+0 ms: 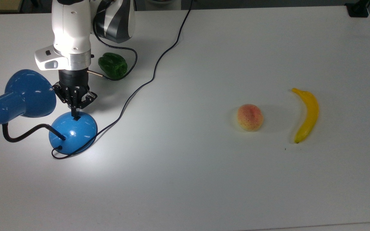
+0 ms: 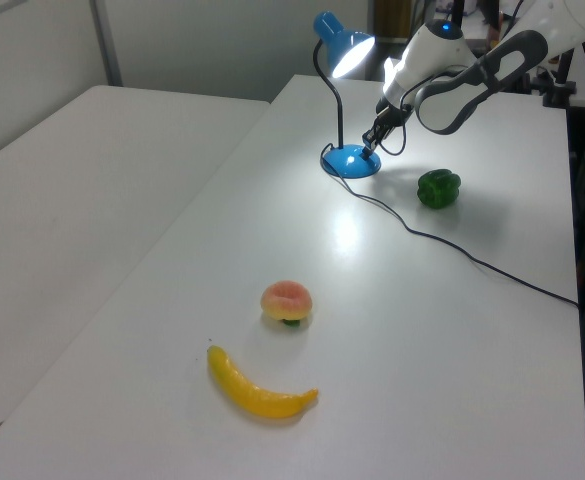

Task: Turn off lamp
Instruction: 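Lower the gripper onto the switch on the lamp base and press it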

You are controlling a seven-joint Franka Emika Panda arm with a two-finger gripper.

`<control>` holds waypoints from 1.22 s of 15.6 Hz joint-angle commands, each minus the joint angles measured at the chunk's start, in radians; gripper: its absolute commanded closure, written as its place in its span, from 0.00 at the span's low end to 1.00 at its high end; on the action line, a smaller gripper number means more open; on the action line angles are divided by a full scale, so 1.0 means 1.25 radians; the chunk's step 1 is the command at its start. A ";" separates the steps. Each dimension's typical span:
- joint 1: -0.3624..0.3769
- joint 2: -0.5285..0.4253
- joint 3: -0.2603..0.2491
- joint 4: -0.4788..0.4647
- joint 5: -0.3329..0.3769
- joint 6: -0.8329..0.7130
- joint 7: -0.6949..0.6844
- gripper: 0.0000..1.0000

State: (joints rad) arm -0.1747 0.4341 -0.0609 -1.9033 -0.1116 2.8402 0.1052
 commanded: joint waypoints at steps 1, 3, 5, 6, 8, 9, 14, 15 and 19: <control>0.001 0.009 0.001 0.003 0.005 0.019 0.002 1.00; 0.001 0.010 0.001 0.002 0.005 0.019 0.002 1.00; 0.001 0.010 0.001 0.002 0.005 0.018 0.003 1.00; 0.001 0.010 0.001 0.002 0.005 0.018 0.003 1.00; 0.001 0.011 0.001 0.001 0.005 0.017 0.002 1.00; 0.001 0.011 0.001 -0.001 0.003 0.013 0.002 1.00; 0.005 0.006 0.001 -0.006 0.003 -0.037 0.004 1.00; 0.006 0.004 0.001 -0.005 0.003 -0.052 0.004 1.00; 0.010 -0.012 0.002 -0.003 0.003 -0.112 0.008 1.00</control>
State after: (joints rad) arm -0.1739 0.4373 -0.0578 -1.9016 -0.1116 2.7787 0.1052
